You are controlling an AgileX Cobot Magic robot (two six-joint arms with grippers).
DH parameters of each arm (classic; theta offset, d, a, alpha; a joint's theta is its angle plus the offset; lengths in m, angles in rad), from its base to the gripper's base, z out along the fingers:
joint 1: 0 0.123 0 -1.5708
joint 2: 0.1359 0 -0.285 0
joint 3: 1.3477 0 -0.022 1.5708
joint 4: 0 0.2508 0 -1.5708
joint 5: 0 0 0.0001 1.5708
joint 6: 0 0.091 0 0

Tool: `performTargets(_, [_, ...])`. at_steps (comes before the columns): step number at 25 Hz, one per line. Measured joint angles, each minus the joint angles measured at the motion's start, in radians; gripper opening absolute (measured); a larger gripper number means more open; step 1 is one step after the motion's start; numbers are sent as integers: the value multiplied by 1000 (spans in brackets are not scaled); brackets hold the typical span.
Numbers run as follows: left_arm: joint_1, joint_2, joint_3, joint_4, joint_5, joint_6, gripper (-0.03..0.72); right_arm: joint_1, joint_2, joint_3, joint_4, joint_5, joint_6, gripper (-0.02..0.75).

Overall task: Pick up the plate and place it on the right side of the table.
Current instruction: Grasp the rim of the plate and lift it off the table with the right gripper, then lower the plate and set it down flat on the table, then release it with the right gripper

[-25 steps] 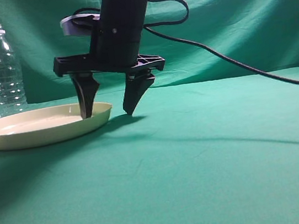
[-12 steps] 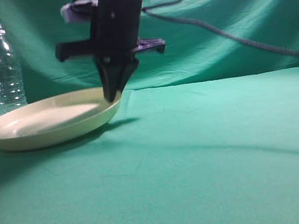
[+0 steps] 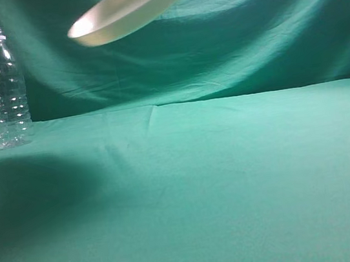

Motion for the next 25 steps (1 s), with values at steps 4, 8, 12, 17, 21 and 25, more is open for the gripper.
performTargets(4, [0,0,0,0,0,0,0,-124,-104,-4,-10,119,-8,0])
performTargets(8, [0,0,0,0,0,0,0,-294,-198,62,-10,152,-23,0])
performTargets(12, [0,0,0,0,0,0,0,-444,-305,244,-10,98,-30,0])
performTargets(17, [0,0,0,0,0,0,0,-572,-373,512,32,-27,-32,0])
performTargets(21, [0,0,0,0,0,0,0,-625,-373,705,74,-169,-41,0])
performTargets(25, [0,0,0,0,0,0,0,-627,-355,844,94,-323,-48,0])
